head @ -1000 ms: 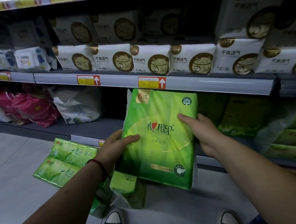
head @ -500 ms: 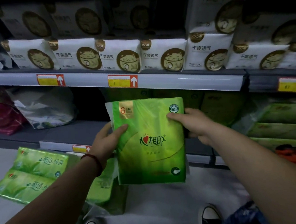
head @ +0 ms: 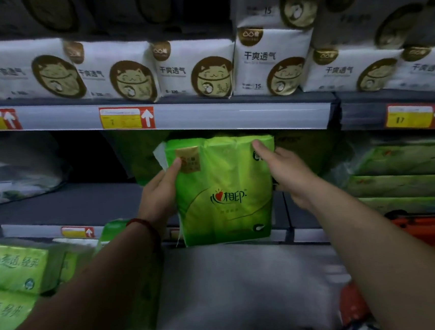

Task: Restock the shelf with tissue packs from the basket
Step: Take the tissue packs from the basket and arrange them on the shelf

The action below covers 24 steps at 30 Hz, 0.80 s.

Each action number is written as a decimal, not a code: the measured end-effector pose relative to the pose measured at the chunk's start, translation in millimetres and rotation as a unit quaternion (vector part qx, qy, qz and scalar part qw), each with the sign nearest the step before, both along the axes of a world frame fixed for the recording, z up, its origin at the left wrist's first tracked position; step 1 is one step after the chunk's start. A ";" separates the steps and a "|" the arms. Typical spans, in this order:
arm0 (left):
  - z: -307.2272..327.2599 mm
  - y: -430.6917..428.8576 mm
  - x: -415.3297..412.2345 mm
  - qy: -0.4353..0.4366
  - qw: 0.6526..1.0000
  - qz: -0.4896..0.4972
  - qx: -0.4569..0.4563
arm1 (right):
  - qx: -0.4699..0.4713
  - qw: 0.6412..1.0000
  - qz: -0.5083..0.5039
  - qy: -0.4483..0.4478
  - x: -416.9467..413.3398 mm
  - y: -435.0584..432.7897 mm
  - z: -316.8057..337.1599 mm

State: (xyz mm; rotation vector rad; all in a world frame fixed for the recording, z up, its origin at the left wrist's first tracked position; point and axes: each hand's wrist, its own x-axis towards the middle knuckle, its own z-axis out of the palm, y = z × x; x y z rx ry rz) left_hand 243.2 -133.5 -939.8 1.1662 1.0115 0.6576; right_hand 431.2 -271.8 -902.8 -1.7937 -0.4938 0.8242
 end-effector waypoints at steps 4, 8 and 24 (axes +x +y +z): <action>-11.9 0.3 20.3 -0.005 1.000 -0.007 -0.021 | -0.012 0.998 -0.010 0.055 11.9 -0.9 -5.5; -29.4 5.0 31.7 -0.025 0.999 -0.012 -0.031 | 0.021 0.993 -0.043 0.112 20.2 2.8 -28.4; -33.6 20.7 62.8 -0.039 0.992 0.048 -0.113 | 0.037 0.967 -0.163 0.191 26.7 28.8 -63.8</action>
